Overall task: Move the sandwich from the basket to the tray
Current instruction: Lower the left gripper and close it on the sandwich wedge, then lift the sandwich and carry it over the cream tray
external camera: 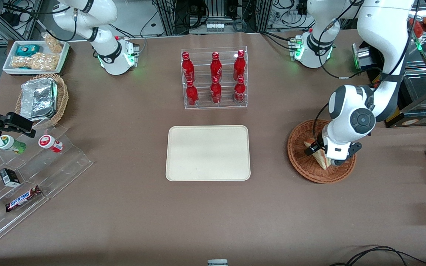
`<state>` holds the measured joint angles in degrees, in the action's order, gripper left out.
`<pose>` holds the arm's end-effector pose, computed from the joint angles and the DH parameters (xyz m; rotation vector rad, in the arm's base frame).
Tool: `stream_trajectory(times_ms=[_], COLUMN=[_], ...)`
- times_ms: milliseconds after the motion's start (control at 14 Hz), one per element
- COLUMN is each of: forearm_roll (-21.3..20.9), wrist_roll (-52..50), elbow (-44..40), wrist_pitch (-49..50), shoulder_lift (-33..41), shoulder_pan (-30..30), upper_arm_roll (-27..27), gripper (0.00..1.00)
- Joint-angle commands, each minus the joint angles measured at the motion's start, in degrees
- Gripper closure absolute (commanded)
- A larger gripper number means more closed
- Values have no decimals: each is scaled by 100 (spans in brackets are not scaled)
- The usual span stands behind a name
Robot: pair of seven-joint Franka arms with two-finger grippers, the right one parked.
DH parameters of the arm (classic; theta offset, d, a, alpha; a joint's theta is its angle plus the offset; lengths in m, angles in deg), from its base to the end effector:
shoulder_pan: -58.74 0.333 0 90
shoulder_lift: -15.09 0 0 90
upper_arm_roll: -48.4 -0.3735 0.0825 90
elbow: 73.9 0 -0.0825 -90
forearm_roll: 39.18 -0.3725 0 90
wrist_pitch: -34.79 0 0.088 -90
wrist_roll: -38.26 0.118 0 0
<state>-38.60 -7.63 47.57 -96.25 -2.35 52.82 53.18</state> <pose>0.5590 -0.1043 0.3097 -2.9490 -0.9503 0.2102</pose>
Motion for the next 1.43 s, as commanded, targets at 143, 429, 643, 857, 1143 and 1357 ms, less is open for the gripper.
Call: stream_trajectory(times_ms=[143, 429, 643, 857, 1143, 1357], forearm_roll=[-102, -567, -586, -498, -507, -498], wrist_roll=[-79, -43, -96, -323, -808, -650], elbow=[105, 61, -44, -167, -807, -1510], wrist_pitch=[-141, -141, -88, -70, 699, 1554], shoulder_lift=[-84, -224, -277, -286, -269, -277], shoulder_pan=[-23, 3, 3, -6, -59, -102], upper_arm_roll=[-73, -187, -240, -232, -196, 373], gripper=[0, 0, 52, 94, 97, 100])
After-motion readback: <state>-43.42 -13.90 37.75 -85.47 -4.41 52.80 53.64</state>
